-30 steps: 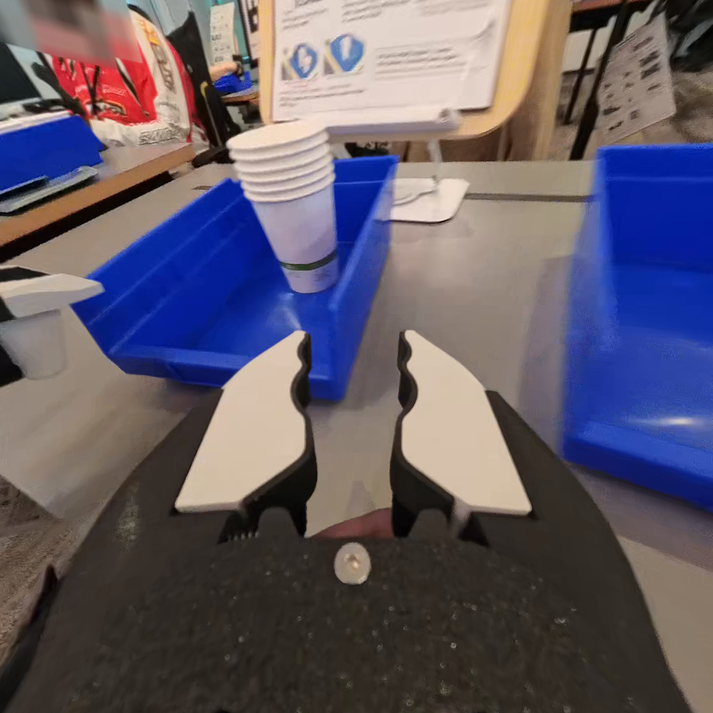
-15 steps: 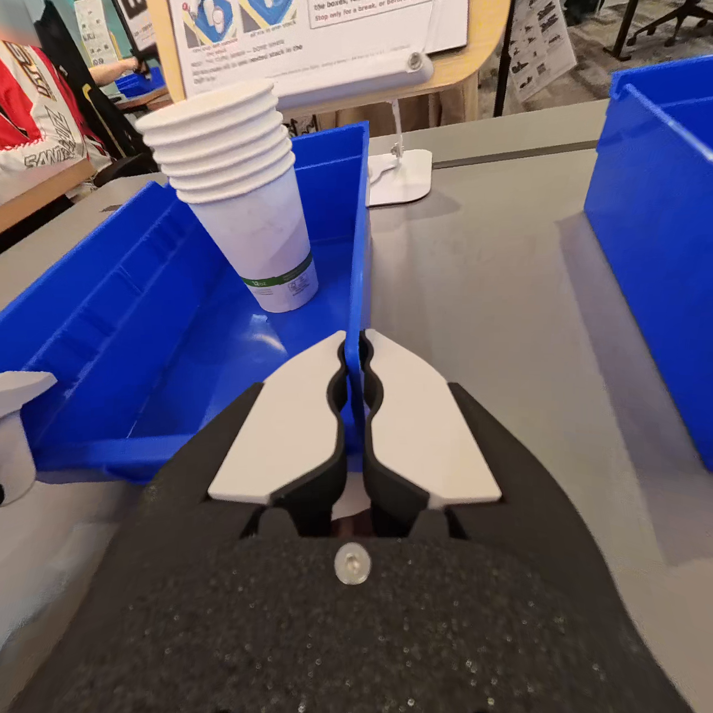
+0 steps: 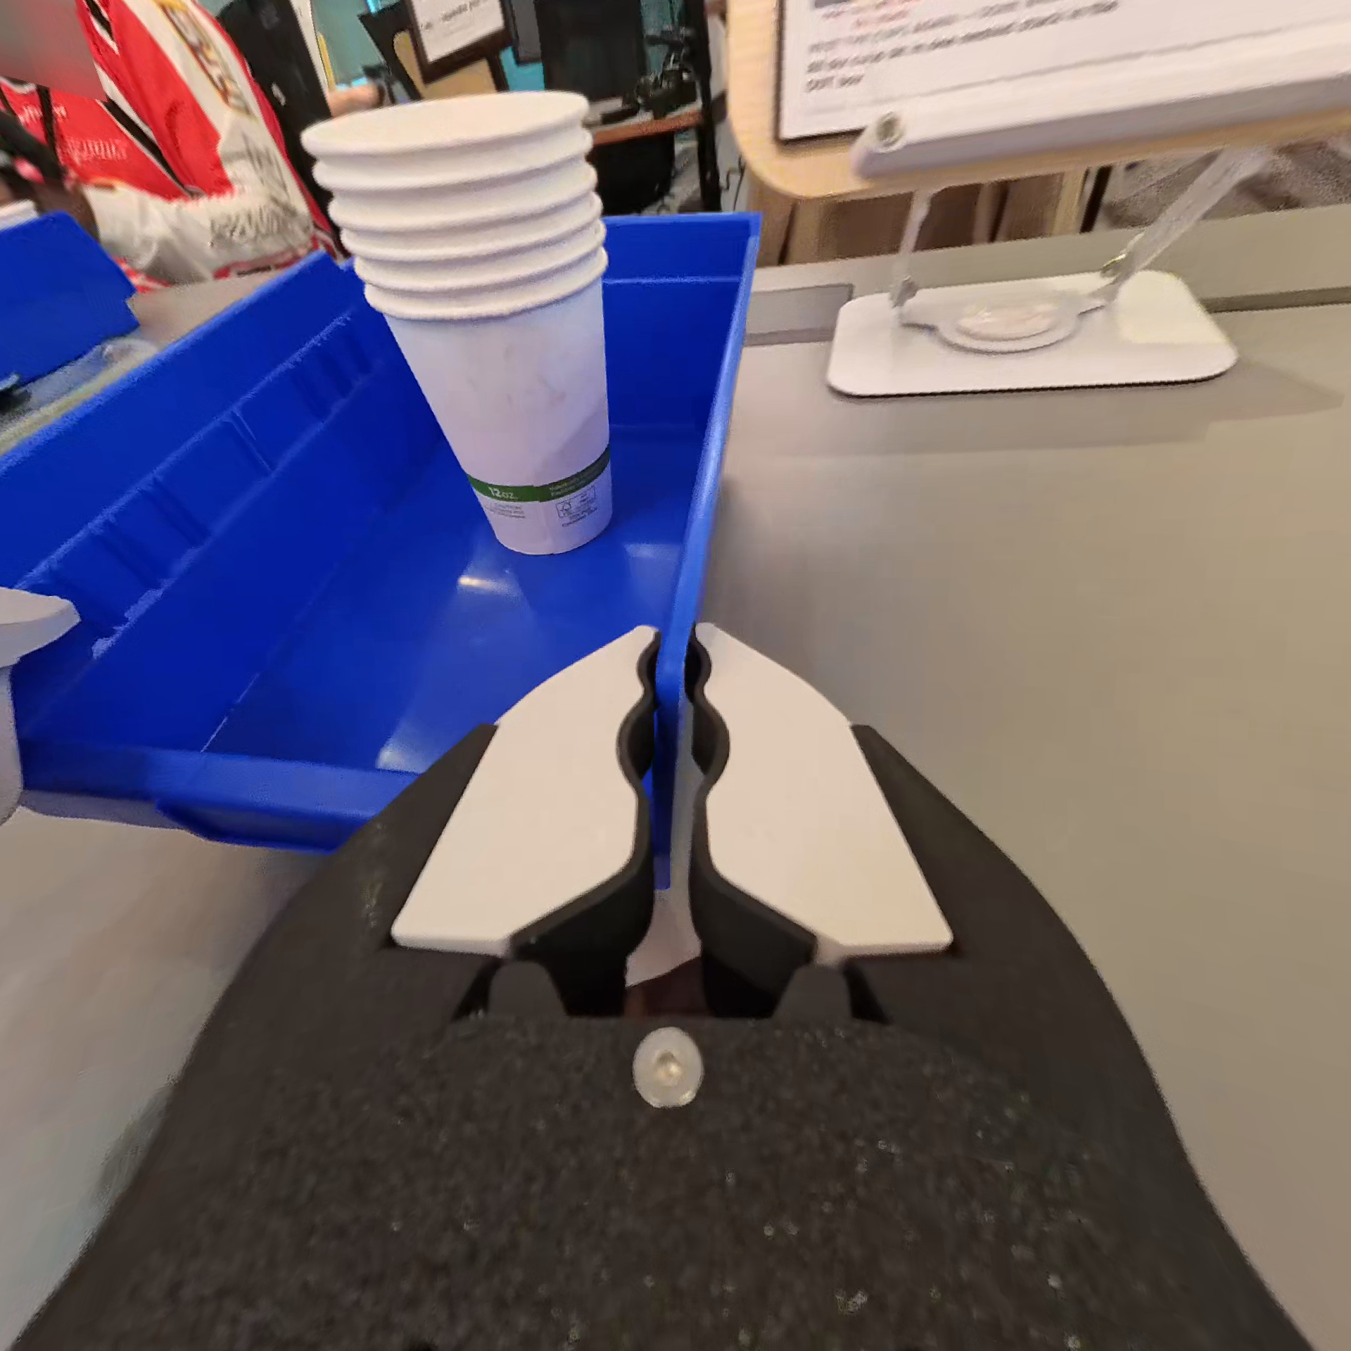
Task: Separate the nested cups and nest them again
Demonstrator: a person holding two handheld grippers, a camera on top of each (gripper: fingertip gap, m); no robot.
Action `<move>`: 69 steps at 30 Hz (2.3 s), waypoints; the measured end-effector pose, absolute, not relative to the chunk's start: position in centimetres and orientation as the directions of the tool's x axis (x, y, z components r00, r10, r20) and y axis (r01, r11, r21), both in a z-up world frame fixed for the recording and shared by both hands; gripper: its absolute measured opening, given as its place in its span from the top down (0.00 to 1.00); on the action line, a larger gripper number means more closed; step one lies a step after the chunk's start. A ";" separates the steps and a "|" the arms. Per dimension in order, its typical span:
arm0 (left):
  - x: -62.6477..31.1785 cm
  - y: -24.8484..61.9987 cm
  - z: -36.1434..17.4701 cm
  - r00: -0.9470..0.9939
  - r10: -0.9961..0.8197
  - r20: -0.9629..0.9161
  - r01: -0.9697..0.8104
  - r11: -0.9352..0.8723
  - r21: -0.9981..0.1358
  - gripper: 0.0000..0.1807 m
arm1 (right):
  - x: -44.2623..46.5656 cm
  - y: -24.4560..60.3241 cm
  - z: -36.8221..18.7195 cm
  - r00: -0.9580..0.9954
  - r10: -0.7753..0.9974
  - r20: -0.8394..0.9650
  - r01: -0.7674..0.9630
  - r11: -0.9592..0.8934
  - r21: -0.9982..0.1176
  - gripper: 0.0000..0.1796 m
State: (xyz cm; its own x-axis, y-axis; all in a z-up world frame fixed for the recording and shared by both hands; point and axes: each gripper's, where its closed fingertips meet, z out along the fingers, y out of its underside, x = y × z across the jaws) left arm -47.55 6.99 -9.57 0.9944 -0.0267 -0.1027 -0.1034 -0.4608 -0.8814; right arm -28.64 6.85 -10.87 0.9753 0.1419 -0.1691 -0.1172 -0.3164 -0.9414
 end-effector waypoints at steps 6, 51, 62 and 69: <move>-51.1 8.8 -12.6 0.998 -0.048 -0.049 -0.066 -0.488 -0.871 0.98 | -31.9 8.6 -11.8 0.980 0.161 -0.115 -0.054 -0.338 -0.940 0.97; -24.1 -0.9 -11.4 0.945 -0.304 0.118 0.001 -0.359 -0.933 0.73 | 0.2 -2.1 -11.2 0.949 0.307 -0.067 0.031 -0.302 -0.953 0.79; -30.3 0.9 -9.8 0.969 -0.233 0.086 -0.004 -0.363 -0.932 0.62 | -1.0 -1.8 -11.2 0.935 0.347 -0.075 0.037 -0.305 -0.952 0.81; -38.4 10.4 -6.0 0.977 -0.212 0.028 -0.048 -0.346 -0.937 0.58 | -1.5 -1.8 -12.0 0.921 0.382 -0.075 0.057 -0.323 -0.945 0.82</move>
State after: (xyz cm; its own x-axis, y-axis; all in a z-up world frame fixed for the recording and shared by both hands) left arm -38.39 10.38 -6.04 0.9767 -0.2125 0.0284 -0.0480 -0.3458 -0.9371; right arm -1.49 -1.82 -11.97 0.9213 0.3817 -0.0749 0.0571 -0.3231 -0.9446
